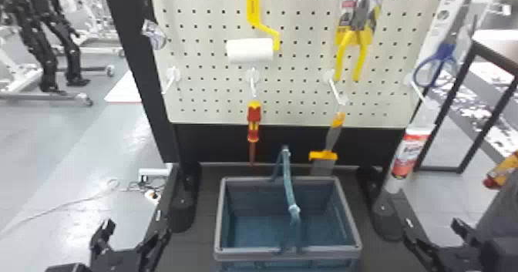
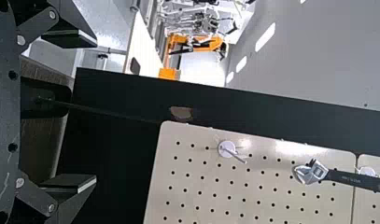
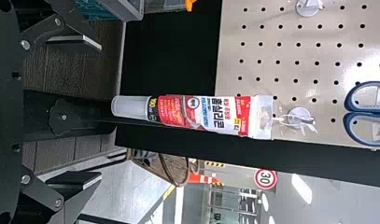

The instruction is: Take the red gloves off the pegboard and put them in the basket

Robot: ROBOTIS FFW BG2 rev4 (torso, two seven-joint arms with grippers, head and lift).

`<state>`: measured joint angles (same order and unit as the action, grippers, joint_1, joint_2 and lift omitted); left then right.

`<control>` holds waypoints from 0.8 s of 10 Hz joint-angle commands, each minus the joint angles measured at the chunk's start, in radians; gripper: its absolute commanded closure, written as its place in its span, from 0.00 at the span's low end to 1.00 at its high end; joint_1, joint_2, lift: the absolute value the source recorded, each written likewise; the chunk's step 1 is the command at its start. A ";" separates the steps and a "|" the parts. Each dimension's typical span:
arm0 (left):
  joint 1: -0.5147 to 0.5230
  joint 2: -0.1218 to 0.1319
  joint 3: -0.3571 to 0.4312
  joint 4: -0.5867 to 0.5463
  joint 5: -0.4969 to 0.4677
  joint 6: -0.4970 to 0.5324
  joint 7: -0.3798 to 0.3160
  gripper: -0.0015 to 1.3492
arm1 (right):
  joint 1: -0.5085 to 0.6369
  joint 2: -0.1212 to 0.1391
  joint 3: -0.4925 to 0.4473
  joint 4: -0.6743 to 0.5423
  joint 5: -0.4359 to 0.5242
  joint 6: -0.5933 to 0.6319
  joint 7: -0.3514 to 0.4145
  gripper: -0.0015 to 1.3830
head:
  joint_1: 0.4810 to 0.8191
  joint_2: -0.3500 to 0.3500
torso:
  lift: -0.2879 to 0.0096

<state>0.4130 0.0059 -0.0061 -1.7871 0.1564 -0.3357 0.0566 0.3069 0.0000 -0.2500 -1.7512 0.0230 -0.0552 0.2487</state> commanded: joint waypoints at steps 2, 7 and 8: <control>-0.002 0.000 0.000 0.000 0.000 0.000 0.000 0.19 | -0.002 0.001 0.000 -0.001 0.003 0.000 0.000 0.22 | 0.20 0.50 | 0.63; -0.003 0.000 -0.002 0.002 0.000 -0.003 0.000 0.19 | -0.005 0.001 0.000 -0.002 0.009 0.000 0.000 0.22 | 0.20 0.50 | 0.63; -0.003 0.000 -0.002 0.002 0.000 -0.003 0.000 0.20 | -0.005 0.001 0.000 -0.004 0.009 0.000 0.000 0.22 | 0.20 0.50 | 0.63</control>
<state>0.4095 0.0063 -0.0076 -1.7852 0.1565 -0.3390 0.0567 0.3022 0.0000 -0.2500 -1.7535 0.0319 -0.0552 0.2484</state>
